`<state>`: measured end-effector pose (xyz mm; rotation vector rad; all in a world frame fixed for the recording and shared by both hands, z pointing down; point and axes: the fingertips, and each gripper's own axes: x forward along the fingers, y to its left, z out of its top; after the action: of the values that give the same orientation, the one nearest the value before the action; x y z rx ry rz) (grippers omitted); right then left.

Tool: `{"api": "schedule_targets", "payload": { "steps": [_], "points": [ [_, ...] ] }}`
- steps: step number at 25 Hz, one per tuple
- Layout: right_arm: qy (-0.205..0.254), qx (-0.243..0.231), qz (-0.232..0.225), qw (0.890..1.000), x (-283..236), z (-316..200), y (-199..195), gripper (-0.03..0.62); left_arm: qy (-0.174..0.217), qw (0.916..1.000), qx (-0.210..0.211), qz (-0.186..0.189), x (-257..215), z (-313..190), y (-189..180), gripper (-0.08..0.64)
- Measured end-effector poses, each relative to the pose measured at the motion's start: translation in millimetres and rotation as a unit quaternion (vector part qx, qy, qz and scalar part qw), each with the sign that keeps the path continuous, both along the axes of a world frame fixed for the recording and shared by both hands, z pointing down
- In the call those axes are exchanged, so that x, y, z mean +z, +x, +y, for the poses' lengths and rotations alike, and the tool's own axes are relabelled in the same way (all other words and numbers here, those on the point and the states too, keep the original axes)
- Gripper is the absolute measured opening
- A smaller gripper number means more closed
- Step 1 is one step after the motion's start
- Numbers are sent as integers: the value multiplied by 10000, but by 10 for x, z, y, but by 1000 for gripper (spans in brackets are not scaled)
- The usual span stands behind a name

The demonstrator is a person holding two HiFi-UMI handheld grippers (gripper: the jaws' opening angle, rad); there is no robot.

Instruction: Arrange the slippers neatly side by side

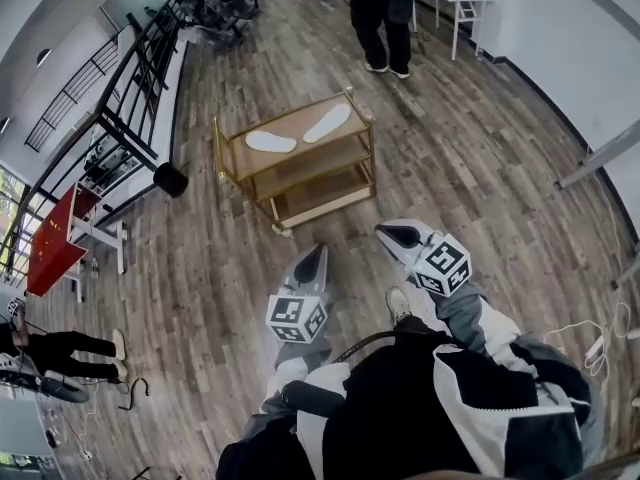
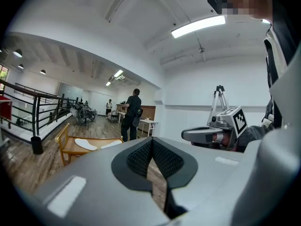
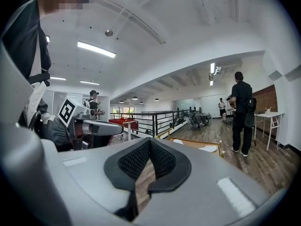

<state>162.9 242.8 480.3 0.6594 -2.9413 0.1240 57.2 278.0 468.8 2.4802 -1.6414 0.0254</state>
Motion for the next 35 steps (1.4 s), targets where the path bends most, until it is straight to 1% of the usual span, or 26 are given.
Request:
{"api": "schedule_targets", "payload": {
  "steps": [9, 15, 22, 29, 35],
  "points": [
    [114, -391, -12, 9992, -175, -1231, -209, 5, 87, 9993, -362, 32, -192, -1194, -168, 14],
    [135, -613, 0, 9980, -164, -1942, -218, 5, 112, 9981, -596, 64, -201, -1883, -189, 14],
    [163, -836, -10, 9964, -169, -2467, -348, 5, 84, 9957, -915, 129, -172, -2364, -350, 14],
    [50, -931, -34, 9956, -103, -2824, -559, 5, -8, 9944, -1050, 144, -106, -2678, -553, 14],
    [-14, -896, -9, 9960, -51, -3234, -889, 5, -89, 9945, -1025, 186, -37, -3124, -900, 14]
  ]
}}
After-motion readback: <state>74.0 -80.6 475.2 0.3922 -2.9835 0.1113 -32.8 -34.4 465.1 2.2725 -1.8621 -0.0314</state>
